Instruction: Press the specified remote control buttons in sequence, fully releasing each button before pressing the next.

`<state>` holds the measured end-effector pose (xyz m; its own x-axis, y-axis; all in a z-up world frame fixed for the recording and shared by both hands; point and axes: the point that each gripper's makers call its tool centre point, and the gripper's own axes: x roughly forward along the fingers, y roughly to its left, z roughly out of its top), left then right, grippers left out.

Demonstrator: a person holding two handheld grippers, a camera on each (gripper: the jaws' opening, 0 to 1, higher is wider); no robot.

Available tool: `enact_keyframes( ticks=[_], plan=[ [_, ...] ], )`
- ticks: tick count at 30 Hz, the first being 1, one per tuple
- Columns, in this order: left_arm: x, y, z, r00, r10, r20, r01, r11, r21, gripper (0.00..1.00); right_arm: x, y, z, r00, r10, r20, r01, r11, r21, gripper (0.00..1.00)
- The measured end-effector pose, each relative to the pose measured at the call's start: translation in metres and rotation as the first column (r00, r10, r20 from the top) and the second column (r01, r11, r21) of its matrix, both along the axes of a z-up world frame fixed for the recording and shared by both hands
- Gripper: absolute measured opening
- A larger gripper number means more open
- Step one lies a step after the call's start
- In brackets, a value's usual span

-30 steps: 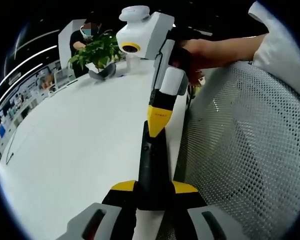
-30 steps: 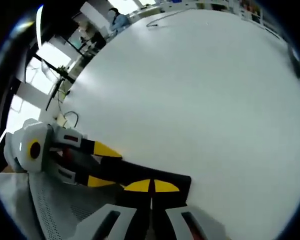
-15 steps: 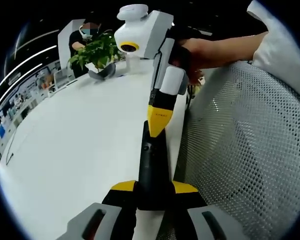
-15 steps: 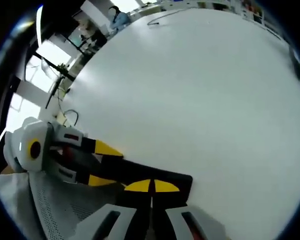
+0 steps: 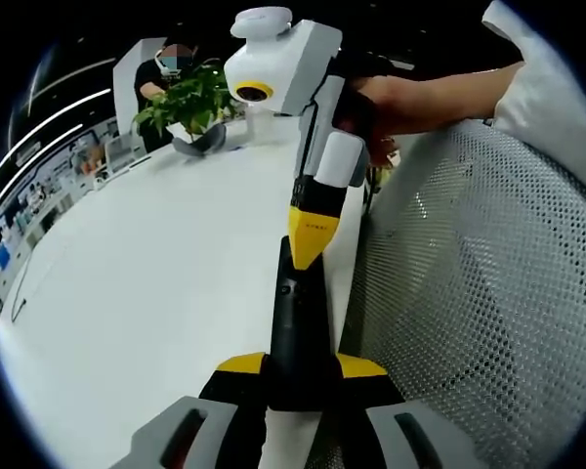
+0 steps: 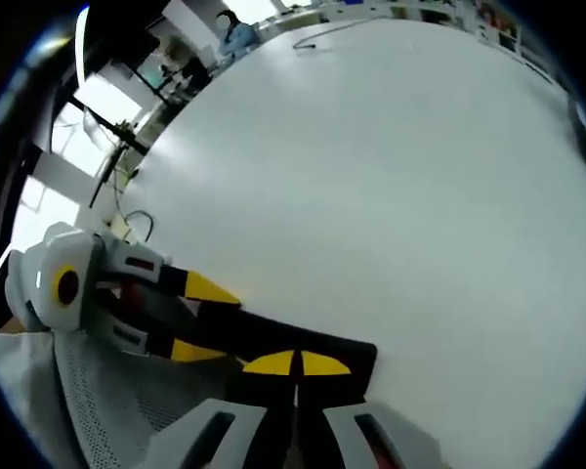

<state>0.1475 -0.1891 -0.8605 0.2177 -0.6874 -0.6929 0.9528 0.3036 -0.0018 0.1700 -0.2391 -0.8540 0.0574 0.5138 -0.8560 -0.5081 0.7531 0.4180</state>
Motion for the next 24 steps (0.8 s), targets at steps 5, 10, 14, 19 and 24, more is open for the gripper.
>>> enact_keyframes(
  ticks=[5,10,14,19,24],
  plan=[
    [0.0,0.0,0.0,1.0,-0.001,0.0,0.001,1.0,-0.001,0.25,0.0,0.0,0.0,1.0,0.009,0.016,-0.009,1.0,-0.007,0.0],
    [0.0,0.0,0.0,1.0,-0.001,0.0,0.001,1.0,-0.001,0.25,0.001,-0.001,0.0,1.0,-0.016,-0.016,0.016,1.0,0.012,0.0],
    [0.0,0.0,0.0,1.0,-0.005,0.001,0.005,1.0,0.001,0.25,0.0,0.0,0.001,1.0,-0.014,-0.019,0.014,1.0,-0.001,0.0],
    [-0.001,-0.001,0.0,1.0,-0.009,0.002,0.008,1.0,0.005,0.24,-0.001,0.004,0.003,0.996,-0.058,-0.072,0.061,0.997,0.038,0.0],
    [-0.001,-0.001,0.0,1.0,-0.008,-0.003,0.008,1.0,0.011,0.24,0.004,0.01,0.009,0.989,-0.099,-0.107,0.106,0.992,0.07,0.0]
  ],
)
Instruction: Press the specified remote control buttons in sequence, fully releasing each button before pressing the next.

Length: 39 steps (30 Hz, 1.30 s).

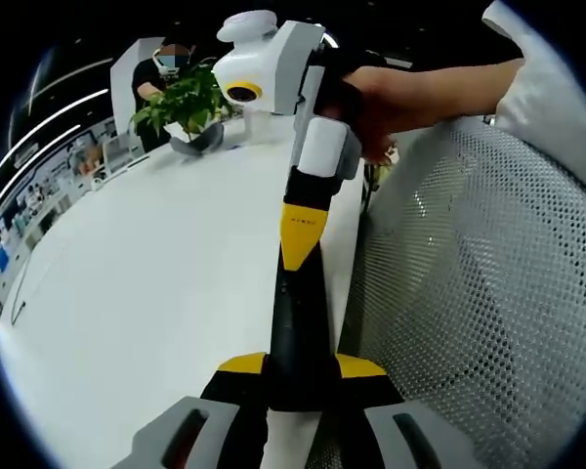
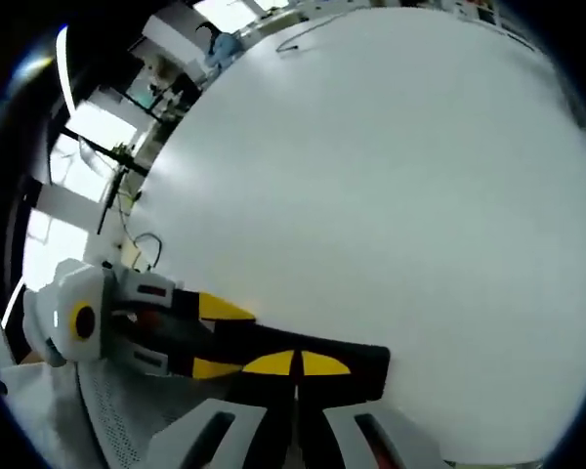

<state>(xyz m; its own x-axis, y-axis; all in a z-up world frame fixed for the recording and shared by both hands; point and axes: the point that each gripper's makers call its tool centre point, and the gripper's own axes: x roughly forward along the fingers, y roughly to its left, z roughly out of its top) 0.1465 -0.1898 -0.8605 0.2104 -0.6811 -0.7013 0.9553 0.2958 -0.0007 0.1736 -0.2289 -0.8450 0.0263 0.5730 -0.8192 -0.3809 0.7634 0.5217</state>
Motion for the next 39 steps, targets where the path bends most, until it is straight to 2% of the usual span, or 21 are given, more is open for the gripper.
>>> enact_keyframes(
  ticks=[5,10,17,20,27,33,39],
  plan=[
    [0.0,0.0,0.0,1.0,-0.002,-0.001,0.002,1.0,0.005,0.24,0.001,0.007,-0.005,0.998,-0.021,-0.06,0.02,1.0,-0.013,0.0],
    [-0.001,0.0,0.0,1.0,-0.004,0.0,0.004,1.0,0.005,0.24,-0.001,0.01,-0.007,0.995,-0.036,-0.087,0.035,0.999,-0.017,0.0],
    [0.0,0.0,0.0,1.0,-0.013,-0.002,0.013,1.0,0.003,0.24,-0.005,0.018,-0.007,0.99,-0.069,-0.122,0.072,0.997,0.02,0.0],
    [0.0,0.0,0.0,1.0,-0.012,-0.003,0.012,1.0,0.002,0.24,0.0,0.015,-0.008,0.993,-0.071,-0.093,0.07,0.998,-0.005,0.0],
    [0.0,0.0,0.0,1.0,-0.007,-0.006,0.007,1.0,0.002,0.24,0.0,0.015,-0.01,0.99,-0.089,-0.114,0.087,0.996,-0.018,0.0],
    [0.0,0.0,0.0,1.0,-0.005,-0.006,0.005,1.0,0.004,0.24,0.001,0.016,-0.01,0.992,-0.085,-0.094,0.08,0.995,-0.056,0.0],
    [0.001,0.0,0.0,1.0,-0.001,-0.008,0.001,1.0,0.002,0.24,0.0,0.015,-0.01,0.994,-0.085,-0.073,0.082,0.995,-0.053,0.0]
  ],
)
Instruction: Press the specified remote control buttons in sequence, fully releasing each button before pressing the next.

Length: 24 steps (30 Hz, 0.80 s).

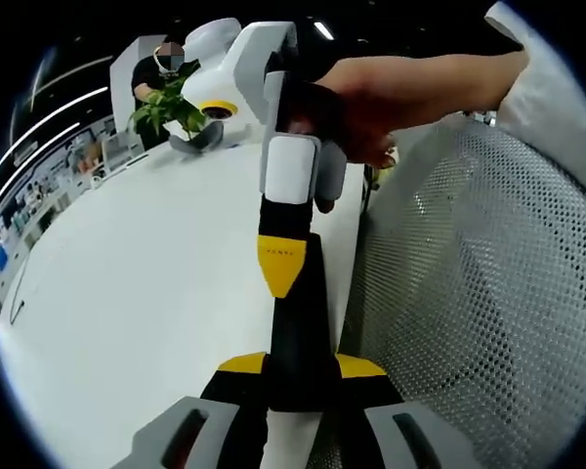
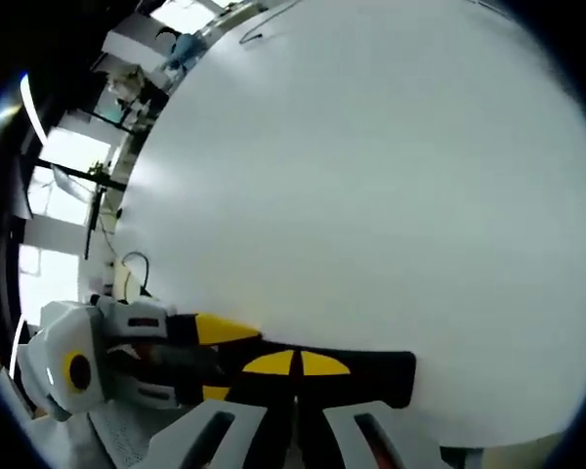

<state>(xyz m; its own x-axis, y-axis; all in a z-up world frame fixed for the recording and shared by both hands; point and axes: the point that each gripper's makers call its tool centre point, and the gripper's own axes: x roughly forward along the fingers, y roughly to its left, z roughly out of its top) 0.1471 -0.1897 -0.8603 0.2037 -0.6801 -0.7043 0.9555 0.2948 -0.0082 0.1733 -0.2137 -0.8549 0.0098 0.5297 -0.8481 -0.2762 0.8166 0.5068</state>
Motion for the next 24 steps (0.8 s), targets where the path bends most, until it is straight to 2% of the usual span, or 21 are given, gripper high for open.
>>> enact_keyframes(
  ticks=[3,9,24],
  plan=[
    [0.0,0.0,0.0,1.0,0.0,0.002,0.0,1.0,-0.002,0.24,-0.001,-0.001,0.001,0.999,-0.019,0.03,0.019,1.0,0.01,0.0],
    [0.0,0.0,0.0,1.0,-0.003,0.002,0.003,1.0,-0.003,0.24,-0.002,-0.003,0.002,0.999,-0.015,0.041,0.015,1.0,-0.003,0.0],
    [0.0,-0.001,0.0,1.0,-0.011,0.01,0.011,1.0,0.0,0.24,-0.01,-0.008,0.002,0.999,-0.008,0.036,0.006,0.999,0.044,0.0]
  ],
)
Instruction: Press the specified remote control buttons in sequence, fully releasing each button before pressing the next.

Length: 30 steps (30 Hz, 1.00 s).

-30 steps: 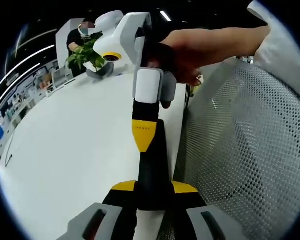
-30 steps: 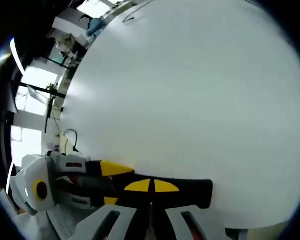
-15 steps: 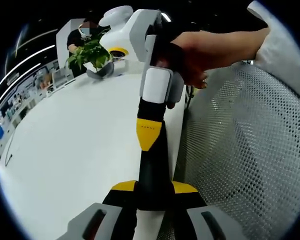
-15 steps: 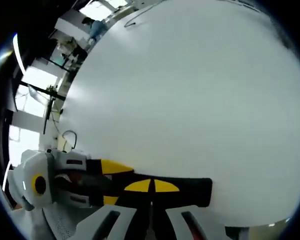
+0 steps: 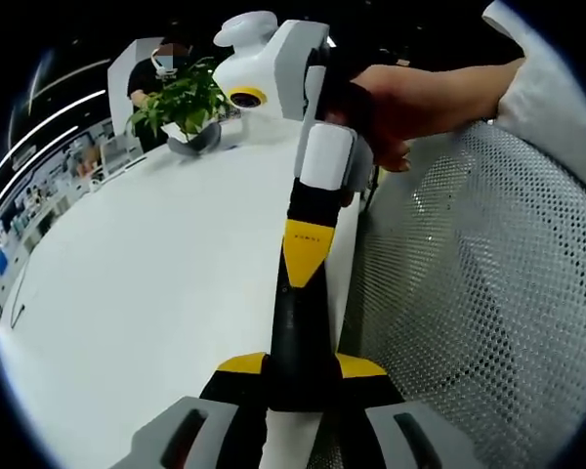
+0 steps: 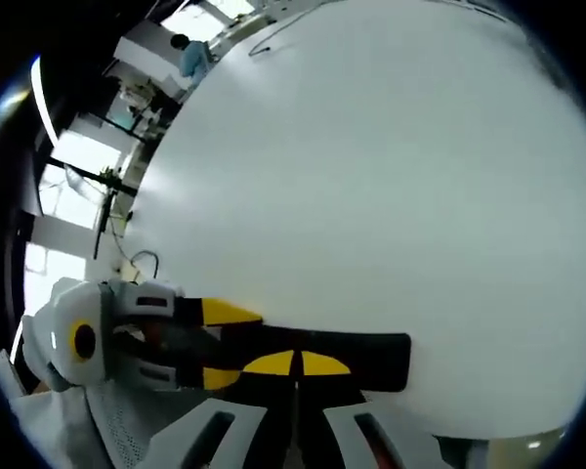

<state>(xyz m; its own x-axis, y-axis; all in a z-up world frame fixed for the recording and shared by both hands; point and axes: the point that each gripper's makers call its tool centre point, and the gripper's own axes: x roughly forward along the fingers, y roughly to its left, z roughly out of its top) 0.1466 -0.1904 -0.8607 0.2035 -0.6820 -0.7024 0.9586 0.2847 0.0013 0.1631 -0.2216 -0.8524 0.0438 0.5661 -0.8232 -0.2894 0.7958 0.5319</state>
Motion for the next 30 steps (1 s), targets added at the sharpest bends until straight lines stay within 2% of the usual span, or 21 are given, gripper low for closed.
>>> enact_keyframes(
  ticks=[15,23,26,30],
  plan=[
    [0.0,0.0,0.0003,1.0,0.004,-0.003,-0.004,1.0,-0.005,0.25,-0.0015,0.0009,-0.0004,1.0,0.026,0.015,-0.026,1.0,-0.009,0.0],
    [0.0002,0.0,0.0002,1.0,0.002,-0.002,-0.002,1.0,-0.007,0.25,0.0013,0.0007,-0.0025,0.999,-0.006,-0.049,0.005,1.0,-0.008,0.0],
    [0.0001,-0.0001,0.0002,1.0,0.001,-0.002,-0.001,1.0,-0.006,0.25,0.0004,-0.0004,-0.0016,0.996,-0.036,-0.076,0.039,0.998,0.038,0.0],
    [0.0002,0.0,0.0004,1.0,0.002,0.0,-0.002,1.0,-0.006,0.25,-0.0015,-0.0003,0.0001,0.998,-0.036,-0.048,0.039,0.997,0.068,0.0]
  ],
)
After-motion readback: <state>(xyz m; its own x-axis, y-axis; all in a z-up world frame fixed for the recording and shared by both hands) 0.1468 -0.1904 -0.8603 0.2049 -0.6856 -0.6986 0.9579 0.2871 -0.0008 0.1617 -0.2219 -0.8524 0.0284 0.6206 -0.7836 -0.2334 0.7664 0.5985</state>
